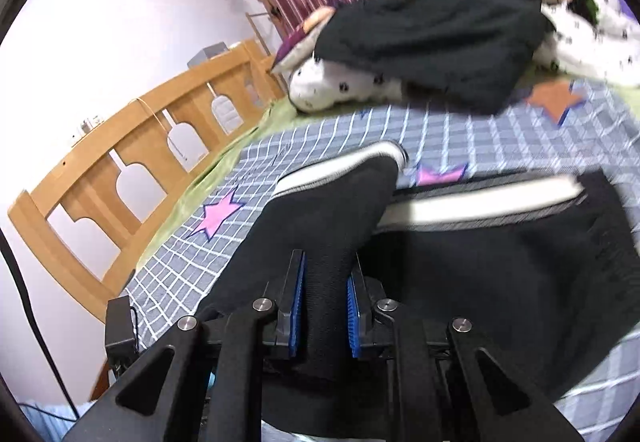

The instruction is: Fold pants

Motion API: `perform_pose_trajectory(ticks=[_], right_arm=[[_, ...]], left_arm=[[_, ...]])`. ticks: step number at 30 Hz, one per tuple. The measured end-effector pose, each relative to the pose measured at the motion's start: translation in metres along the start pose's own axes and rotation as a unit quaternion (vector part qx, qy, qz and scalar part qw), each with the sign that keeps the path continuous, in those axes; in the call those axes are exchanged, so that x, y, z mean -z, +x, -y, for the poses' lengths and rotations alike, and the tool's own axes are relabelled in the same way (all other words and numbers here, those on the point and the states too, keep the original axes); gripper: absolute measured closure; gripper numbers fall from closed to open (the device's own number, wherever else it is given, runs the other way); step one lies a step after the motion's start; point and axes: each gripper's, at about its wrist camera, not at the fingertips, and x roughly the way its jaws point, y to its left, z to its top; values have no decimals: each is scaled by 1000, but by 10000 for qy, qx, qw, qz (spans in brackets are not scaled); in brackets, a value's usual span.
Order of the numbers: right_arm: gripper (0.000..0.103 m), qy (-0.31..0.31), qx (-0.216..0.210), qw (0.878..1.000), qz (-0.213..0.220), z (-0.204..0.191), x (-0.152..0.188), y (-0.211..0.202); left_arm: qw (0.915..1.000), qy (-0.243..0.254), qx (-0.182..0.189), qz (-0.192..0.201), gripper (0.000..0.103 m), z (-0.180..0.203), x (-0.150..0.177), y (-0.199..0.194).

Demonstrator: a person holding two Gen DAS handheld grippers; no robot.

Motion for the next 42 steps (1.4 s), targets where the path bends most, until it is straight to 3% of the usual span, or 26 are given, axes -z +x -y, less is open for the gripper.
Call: perform_pose_trajectory(ticks=[2,7,11,13,15,21,26,30,32,34,35,39,40,42], right_arm=[[86,-95,157,9997,173,17,-10,-19],[86,-14,727,9951,663,81,-12,-83],[86,103,1620,9864,258,135,22,-75],[87,432,1668,9851,12,158,42,-62],[86,423,1635,9855,186,157,51,-61],[78,153,2080,9777,233,128,25,-78],[76,-366,1954,9788,493,92,11,-94],[77,-661,1874,9800,105,87,24,-70],[77,-490,2125,9752,-368,101,44,-49],[78,-338,2104,9756,-525,109,65,-42],[79,-370,2132,9747,-560,107,73,-43],[79,-554,2232,9704,-735,93,63,-54],[77,-576,2126,9736,-600,90,54,-62],[52,-626,2048,9765,-228,90,31,-72]], left_arm=[[9999,129,27,12,21,3,-1,-3],[9965,368,740,134,20,16,-9,-13],[9950,536,842,14,20,32,-11,-4],[9952,562,806,-16,20,31,-10,-4],[9950,529,844,-64,21,25,-11,-5],[9916,506,1187,41,24,10,-10,-38],[9908,367,1258,344,24,5,-26,-52],[9911,156,1294,274,24,14,-49,-30],[9935,198,1117,-54,24,25,-50,-6],[9943,286,894,-511,20,36,-38,22],[9945,249,892,-497,19,36,-34,26],[9899,89,1316,-522,22,18,-50,16],[9906,-56,1303,-408,22,9,-59,12],[9931,-145,1125,-310,22,-1,-75,11]])
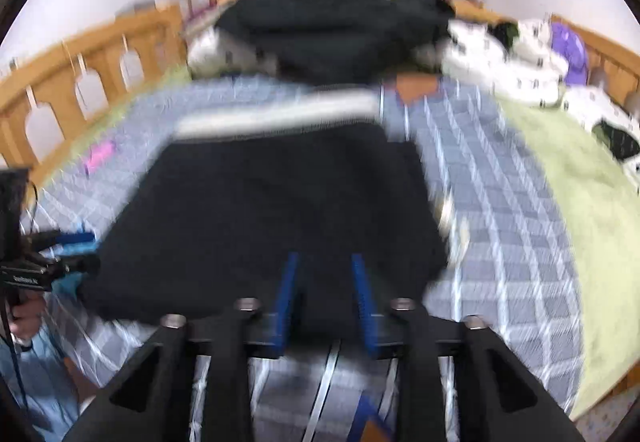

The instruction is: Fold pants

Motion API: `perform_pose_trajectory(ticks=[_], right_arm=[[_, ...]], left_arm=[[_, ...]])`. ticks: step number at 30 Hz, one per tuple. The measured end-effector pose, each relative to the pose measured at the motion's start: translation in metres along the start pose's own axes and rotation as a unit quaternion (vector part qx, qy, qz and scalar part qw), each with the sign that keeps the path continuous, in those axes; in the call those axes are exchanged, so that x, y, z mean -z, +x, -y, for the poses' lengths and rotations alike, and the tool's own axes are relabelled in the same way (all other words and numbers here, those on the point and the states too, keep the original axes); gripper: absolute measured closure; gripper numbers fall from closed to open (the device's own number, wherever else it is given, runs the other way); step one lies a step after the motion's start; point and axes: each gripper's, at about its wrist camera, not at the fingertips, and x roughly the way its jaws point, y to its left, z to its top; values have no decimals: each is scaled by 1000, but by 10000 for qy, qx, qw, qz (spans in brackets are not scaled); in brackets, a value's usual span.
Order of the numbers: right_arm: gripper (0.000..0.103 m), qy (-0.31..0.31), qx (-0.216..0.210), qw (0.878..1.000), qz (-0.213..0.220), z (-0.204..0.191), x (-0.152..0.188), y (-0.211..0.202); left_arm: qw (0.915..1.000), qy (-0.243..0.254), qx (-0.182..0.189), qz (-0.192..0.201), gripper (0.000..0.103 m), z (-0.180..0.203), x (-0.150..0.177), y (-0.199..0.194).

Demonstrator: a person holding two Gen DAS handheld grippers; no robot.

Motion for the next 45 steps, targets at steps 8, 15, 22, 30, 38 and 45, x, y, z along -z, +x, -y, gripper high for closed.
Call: perform_pose_trajectory(ticks=[8,15,22,30,38,45], right_arm=[[73,716,94,9938,-841,42,-57,104],[91,1169,-450,9919,-214,80,-43,73],[46,1078,-381,9930,-303,93,-44,60],[37,1292,-1112,9777,-1223,101,-36,108],[78,1598,-1437,9701,-1128,86,-56,93],[81,1674,-1658,9702,-560,17,-94,62]], left_arm=[[9993,-150,-336,40,22,-25,-52,6],[9997,-248,33,-3,22,-27,-46,18],[9934,-523,905,-468,24,-10,-47,61],[9820,-1101,1388,-658,50,-9,-53,104],[9705,-1447,1858,-512,90,-25,-72,84],[9789,-1349,1537,-56,92,-78,-112,25]])
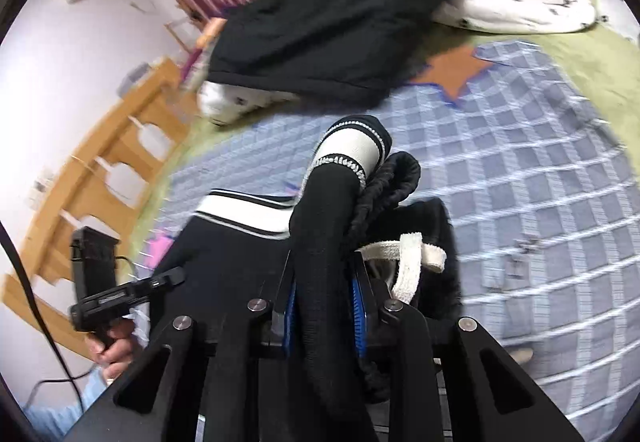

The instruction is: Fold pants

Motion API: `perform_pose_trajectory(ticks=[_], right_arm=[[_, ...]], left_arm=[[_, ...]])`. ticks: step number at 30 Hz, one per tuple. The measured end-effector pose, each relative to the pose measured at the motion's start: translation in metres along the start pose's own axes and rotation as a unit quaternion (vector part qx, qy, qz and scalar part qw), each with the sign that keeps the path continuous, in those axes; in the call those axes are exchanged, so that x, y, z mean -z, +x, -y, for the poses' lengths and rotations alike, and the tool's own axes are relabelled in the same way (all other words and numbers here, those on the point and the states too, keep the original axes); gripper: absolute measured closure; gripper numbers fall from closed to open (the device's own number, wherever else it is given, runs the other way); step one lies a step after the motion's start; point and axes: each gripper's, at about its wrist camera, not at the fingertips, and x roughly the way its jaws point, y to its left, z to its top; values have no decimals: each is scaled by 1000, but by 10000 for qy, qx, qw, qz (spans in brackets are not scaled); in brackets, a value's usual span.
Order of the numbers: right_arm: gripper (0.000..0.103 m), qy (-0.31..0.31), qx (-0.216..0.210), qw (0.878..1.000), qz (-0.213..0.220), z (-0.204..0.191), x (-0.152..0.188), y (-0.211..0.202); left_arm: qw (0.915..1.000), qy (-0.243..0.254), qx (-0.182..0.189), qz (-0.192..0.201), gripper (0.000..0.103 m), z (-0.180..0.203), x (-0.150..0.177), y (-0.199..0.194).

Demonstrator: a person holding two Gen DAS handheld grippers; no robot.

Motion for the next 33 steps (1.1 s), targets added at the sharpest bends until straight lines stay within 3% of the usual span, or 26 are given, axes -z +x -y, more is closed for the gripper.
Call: perform_pose_trajectory(ticks=[4,7,9,10,12,14,17,19,20,22,24,25,26,28,31,33], right_arm=[[81,10,-747,9971,112,-35,3,32],[81,63,-894,9960,6,-46,18,73],[81,-57,-341,9994,-70,-42,34,103],[77,-143,33,9999,-16,-37,40,111],[75,-193,68,9998,24,-25,49,114],[62,-306,356,9988,-96,-28,46,107],[61,-911,938,9914,-37,-54,33,92],[57,-1094,991,9888,216,-66,20,87],[48,-1082,923,9894,285,-69,12,89],[44,-1009,901,9905,246,-71,-3,109],[71,-898,1181,9889,-67,-68,-12,142],[78,-871,1158,9893,-159,-67,-13,151],[86,-1035,1168,9877,69,-71,-14,147],[86,-1116,936,9887,349,-69,-13,131],[86,-1220,1402,9825,90,-59,-3,149],[79,-1327,1471,9801,128,-64,-8,145]], left_arm=[[9993,33,-348,153,91,-42,-20,-45],[9961,219,-856,-67,86,-71,-14,-36],[9918,219,-1225,-307,79,-89,0,-15],[9902,251,-1327,-357,69,-95,8,-8],[9918,362,-1205,-226,51,-96,18,-13],[9906,504,-1274,-26,48,-91,20,-27],[9839,858,-1551,213,43,-78,14,-43],[9806,1033,-1626,356,38,-67,2,-48],[9794,1052,-1675,396,38,-62,-7,-47],[9780,1075,-1729,450,38,-56,-18,-45],[9764,1157,-1749,512,38,-50,-23,-47],[9754,1225,-1745,560,38,-47,-25,-48],[9744,1302,-1729,615,38,-46,-25,-52],[9726,1447,-1682,699,38,-40,-25,-50],[9694,1573,-1783,611,38,-34,-30,-34],[9661,1652,-1906,542,38,-25,-37,-18]])
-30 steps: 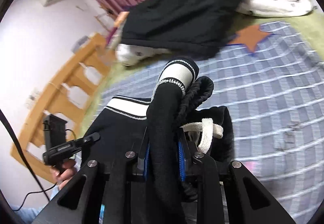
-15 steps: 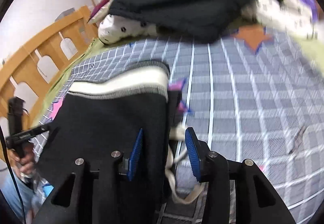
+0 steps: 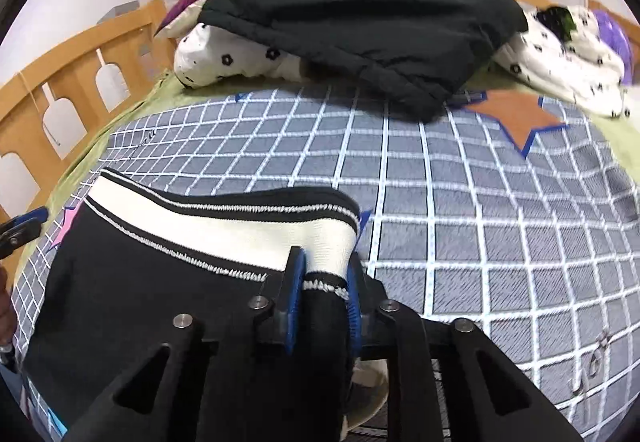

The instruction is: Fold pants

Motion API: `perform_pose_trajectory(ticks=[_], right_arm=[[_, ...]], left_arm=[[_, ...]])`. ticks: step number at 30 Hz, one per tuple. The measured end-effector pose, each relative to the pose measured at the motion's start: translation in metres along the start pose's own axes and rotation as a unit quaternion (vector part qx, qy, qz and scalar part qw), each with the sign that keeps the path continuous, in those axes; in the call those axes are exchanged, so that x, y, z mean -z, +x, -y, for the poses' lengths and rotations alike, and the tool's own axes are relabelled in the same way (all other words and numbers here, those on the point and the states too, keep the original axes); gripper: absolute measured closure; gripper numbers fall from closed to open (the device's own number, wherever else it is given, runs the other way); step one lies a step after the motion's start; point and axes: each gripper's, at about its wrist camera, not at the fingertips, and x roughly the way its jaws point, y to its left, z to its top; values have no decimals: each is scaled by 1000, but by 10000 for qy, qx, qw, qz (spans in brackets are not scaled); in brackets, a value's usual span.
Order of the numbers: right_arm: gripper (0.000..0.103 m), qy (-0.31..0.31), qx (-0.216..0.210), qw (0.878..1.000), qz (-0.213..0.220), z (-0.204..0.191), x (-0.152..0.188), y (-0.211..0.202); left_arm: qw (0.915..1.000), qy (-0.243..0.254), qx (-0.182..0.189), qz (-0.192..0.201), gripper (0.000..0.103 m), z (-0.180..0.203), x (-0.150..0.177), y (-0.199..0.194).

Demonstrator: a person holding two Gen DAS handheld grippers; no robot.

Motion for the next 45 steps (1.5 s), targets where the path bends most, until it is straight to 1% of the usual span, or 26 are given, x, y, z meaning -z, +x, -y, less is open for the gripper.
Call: perform_pose_trajectory(ticks=[1,2,3,4,6,7,8,9,10,11,12,13,14,16,18,24,26,29,31,33,35,36,38,39,41,45], right_arm=[[79,41,101,9999,18,-1,-6,-8],[77,108,228,9995,173,-4,-12,-19],[77,133,243,9989,374,-9,-17,-28],[76,59,195,9983,537,-16,-21,-37],[76,-324,36,9976,608,-36,-29,-37],[76,-513,1,9969,593,-45,-30,-30],[76,-718,61,9963,479,-53,-29,-16],[76,-855,208,9956,314,-56,-25,1],[77,-942,484,9944,-2,-53,-17,30],[77,-903,473,9948,-59,-48,-12,40],[76,-753,244,9968,58,-41,-12,39],[78,-481,-28,9988,76,-31,-15,35],[78,-383,-86,9992,58,-27,-14,35],[78,-433,-80,9990,103,-27,-11,35],[78,-482,-11,9988,118,-30,-10,35],[78,-444,-52,9988,193,-29,-8,32],[76,-468,-36,9987,175,-30,-10,31],[74,-635,85,9978,187,-38,-15,23],[74,-639,65,9977,226,-40,-19,17],[73,-566,171,9978,310,-39,-22,13],[69,-496,306,9974,425,-37,-24,10],[68,-458,346,9974,431,-36,-24,11],[60,-405,296,9984,268,-35,-23,21],[59,-460,296,9983,176,-36,-21,28],[58,-510,337,9981,71,-36,-19,37],[58,-511,337,9981,109,-36,-16,38]], left_arm=[[10000,33,19,57,38,3,-3,1],[9998,65,61,172,38,7,-8,3],[9996,85,69,241,38,11,-12,6],[9995,107,67,273,38,14,-18,11],[9996,167,15,231,38,19,-26,30],[9995,206,-125,181,38,20,-26,40],[9983,262,-511,43,38,20,-24,56],[9957,260,-879,-164,38,17,-18,72],[9941,204,-1025,-282,36,12,-12,83],[9951,54,-958,-248,35,6,-6,87],[9964,-80,-832,-134,34,1,-2,84],[9974,-194,-696,-76,32,-4,-1,81],[9975,-327,-616,-58,30,-9,-1,79],[9969,-500,-589,-135,24,-15,2,84],[9968,-587,-529,-157,23,-17,4,86],[9968,-520,-598,-96,23,-10,5,83],[9967,-545,-593,-84,24,-12,4,83],[9965,-494,-669,-61,25,-9,0,81],[9963,-396,-755,-95,28,-6,-3,80],[9969,-398,-673,-71,31,-7,-10,75],[9973,-584,-404,164,31,-12,-15,68],[9974,-626,-319,167,31,-14,-16,70],[9976,-566,-404,39,32,-12,-13,81],[9978,-415,-508,24,31,-8,-10,86],[9974,-206,-685,-8,28,-1,-8,91],[9976,-237,-644,2,27,-2,-7,91]])
